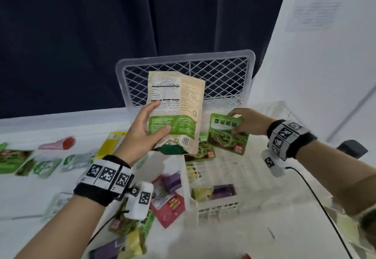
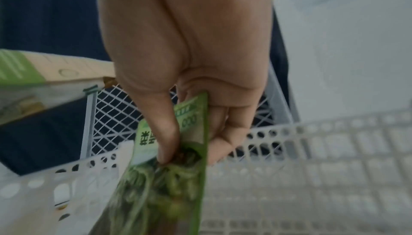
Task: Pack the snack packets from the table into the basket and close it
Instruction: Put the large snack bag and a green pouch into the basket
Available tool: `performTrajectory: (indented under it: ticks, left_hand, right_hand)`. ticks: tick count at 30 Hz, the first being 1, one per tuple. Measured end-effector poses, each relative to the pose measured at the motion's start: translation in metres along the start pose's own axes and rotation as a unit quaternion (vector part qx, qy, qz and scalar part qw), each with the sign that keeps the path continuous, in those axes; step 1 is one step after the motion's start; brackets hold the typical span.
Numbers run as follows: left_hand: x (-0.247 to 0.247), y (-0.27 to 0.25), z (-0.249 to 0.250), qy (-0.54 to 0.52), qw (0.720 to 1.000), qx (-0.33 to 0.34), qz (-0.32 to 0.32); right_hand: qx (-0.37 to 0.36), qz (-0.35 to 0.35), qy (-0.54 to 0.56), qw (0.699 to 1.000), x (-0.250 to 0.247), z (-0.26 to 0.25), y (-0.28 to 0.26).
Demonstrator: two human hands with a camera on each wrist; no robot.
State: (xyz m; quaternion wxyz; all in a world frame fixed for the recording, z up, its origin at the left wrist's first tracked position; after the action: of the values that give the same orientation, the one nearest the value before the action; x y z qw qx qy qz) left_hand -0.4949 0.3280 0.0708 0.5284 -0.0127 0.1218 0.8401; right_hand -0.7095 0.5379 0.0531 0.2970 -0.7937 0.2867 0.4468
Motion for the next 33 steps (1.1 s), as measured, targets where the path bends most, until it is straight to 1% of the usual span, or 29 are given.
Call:
performTrajectory:
  ticks: [2, 5, 6, 7, 8, 9, 11, 12, 13, 14, 15, 17, 19, 21, 22, 23, 24, 25, 26, 27, 29, 31, 32, 33]
  left_hand:
    - [-0.001, 0.003, -0.002, -0.009, 1.0, -0.009, 0.022]
    - [-0.012, -0.001, -0.012, -0.045, 0.996, -0.05, 0.055]
    - [-0.017, -0.003, -0.016, -0.049, 0.995, -0.058, 0.066]
    - [-0.021, -0.006, -0.02, -0.053, 0.994, -0.062, 0.074]
    - [-0.025, -0.009, -0.024, -0.054, 0.993, -0.067, 0.082]
    - [-0.029, -0.012, -0.028, -0.055, 0.992, -0.074, 0.088]
    - [-0.036, -0.019, -0.037, -0.06, 0.99, -0.083, 0.092]
    - [-0.039, -0.022, -0.04, -0.062, 0.99, -0.085, 0.091]
    - [-0.041, -0.024, -0.041, -0.063, 0.99, -0.087, 0.09]
    - [-0.041, -0.025, -0.042, -0.063, 0.99, -0.089, 0.089]
    - [-0.042, -0.026, -0.043, -0.062, 0.99, -0.091, 0.089]
    - [-0.041, -0.026, -0.044, -0.06, 0.99, -0.094, 0.091]
    - [-0.039, -0.024, -0.04, -0.059, 0.99, -0.095, 0.091]
    - [-0.034, -0.02, -0.035, -0.058, 0.99, -0.097, 0.083]
    - [-0.03, -0.016, -0.03, -0.054, 0.991, -0.094, 0.074]
    - [-0.024, -0.011, -0.026, -0.048, 0.993, -0.09, 0.063]
    - [-0.015, -0.006, -0.02, -0.039, 0.995, -0.083, 0.048]
    - [-0.004, 0.0, -0.015, -0.024, 0.997, -0.072, 0.03]
    - [0.01, 0.006, -0.01, -0.003, 0.998, -0.06, 0.01]
    - [0.027, 0.012, -0.004, 0.018, 0.998, -0.054, -0.012]
    - [0.06, 0.02, 0.001, 0.043, 0.995, -0.055, -0.068]
    - [0.081, 0.021, -0.003, 0.058, 0.989, -0.074, -0.114]
    - [0.084, 0.021, -0.009, 0.075, 0.987, -0.085, -0.116]
    - [0.083, 0.02, -0.017, 0.126, 0.982, -0.089, -0.108]
  right_hand:
    - [-0.025, -0.034, -0.025, 0.999, 0.015, -0.005, 0.024]
    - [-0.072, -0.113, -0.09, 0.987, 0.049, -0.021, 0.056]
    - [-0.081, -0.133, -0.107, 0.982, 0.06, -0.026, 0.065]
    - [-0.088, -0.138, -0.116, 0.98, 0.071, -0.03, 0.074]
    - [-0.089, -0.129, -0.116, 0.981, 0.077, -0.034, 0.08]
    - [-0.095, -0.104, -0.12, 0.983, 0.082, -0.038, 0.082]
    - [-0.123, -0.013, -0.151, 0.981, 0.084, -0.045, 0.078]
    - [-0.143, 0.024, -0.177, 0.973, 0.086, -0.047, 0.074]
    - [-0.17, 0.038, -0.206, 0.963, 0.09, -0.047, 0.07]
    - [-0.191, 0.018, -0.228, 0.955, 0.097, -0.045, 0.066]
    - [-0.2, -0.025, -0.232, 0.952, 0.105, -0.041, 0.063]
    - [-0.199, -0.104, -0.209, 0.952, 0.119, -0.035, 0.06]
    - [-0.196, -0.144, -0.183, 0.953, 0.121, -0.034, 0.061]
    - [-0.179, -0.149, -0.118, 0.965, 0.109, -0.034, 0.062]
    - [-0.16, -0.14, -0.046, 0.976, 0.098, -0.032, 0.061]
    - [-0.141, -0.136, 0.06, 0.979, 0.085, -0.031, 0.057]
    - [-0.117, -0.144, 0.186, 0.965, 0.073, -0.03, 0.052]
    - [-0.095, -0.167, 0.303, 0.933, 0.063, -0.029, 0.044]
    - [-0.086, -0.197, 0.384, 0.898, 0.055, -0.03, 0.035]
    - [-0.086, -0.214, 0.431, 0.873, 0.048, -0.03, 0.026]
    - [-0.092, -0.206, 0.452, 0.863, 0.035, -0.022, 0.013]
    - [-0.074, -0.18, 0.455, 0.869, 0.021, -0.001, 0.003]
    - [-0.063, -0.161, 0.446, 0.878, 0.012, 0.013, -0.002]
    - [-0.055, -0.139, 0.428, 0.891, 0.001, 0.027, -0.009]
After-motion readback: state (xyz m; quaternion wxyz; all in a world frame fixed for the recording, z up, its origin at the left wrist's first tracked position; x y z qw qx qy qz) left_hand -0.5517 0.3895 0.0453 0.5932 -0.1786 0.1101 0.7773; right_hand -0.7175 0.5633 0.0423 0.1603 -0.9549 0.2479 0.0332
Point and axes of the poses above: each hand's wrist, its own y-axis towards the middle knuckle, its own x-axis out of the palm, z = x × y, the point moved 5 cm from there along y, towards the middle knuckle, and after that the axes turned 4 degrees about -y, right-handed, at the moved point
